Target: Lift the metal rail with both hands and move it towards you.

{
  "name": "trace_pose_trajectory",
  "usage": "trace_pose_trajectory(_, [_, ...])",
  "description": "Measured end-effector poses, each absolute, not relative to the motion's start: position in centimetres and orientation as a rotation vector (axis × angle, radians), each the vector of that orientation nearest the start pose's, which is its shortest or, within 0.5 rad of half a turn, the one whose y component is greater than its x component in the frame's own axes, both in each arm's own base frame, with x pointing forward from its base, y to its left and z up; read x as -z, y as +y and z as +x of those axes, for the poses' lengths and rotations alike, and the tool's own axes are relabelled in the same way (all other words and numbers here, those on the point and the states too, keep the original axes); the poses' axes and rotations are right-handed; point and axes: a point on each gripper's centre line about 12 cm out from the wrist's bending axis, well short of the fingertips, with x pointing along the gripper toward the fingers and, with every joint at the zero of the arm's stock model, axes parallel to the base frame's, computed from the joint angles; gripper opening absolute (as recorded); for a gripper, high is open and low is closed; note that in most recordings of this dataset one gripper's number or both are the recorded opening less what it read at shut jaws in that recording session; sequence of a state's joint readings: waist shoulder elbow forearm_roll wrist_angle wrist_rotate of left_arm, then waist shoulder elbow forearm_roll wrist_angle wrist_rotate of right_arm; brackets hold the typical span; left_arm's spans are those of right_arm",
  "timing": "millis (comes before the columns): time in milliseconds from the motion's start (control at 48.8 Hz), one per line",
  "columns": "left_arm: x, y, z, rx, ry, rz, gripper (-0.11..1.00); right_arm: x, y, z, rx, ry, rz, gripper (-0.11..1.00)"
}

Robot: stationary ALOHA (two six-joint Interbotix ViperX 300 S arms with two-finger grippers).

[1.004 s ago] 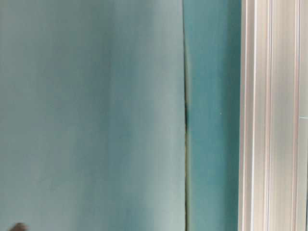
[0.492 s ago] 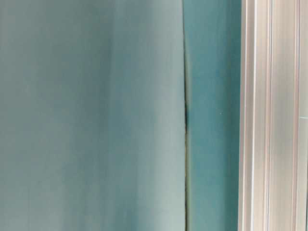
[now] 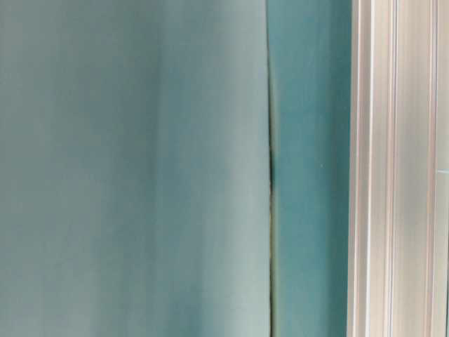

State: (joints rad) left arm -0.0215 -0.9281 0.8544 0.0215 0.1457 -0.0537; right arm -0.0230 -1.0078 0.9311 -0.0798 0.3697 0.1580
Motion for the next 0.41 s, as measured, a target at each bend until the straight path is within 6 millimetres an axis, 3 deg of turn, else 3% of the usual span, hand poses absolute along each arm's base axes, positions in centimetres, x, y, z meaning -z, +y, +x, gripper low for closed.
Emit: trace_pose_trajectory(410, [-36.65,-0.42,21.3,0.017,0.077,-0.031,0.96,-32.99,-0.76,18.03,0.062,0.254,0.084,0.98])
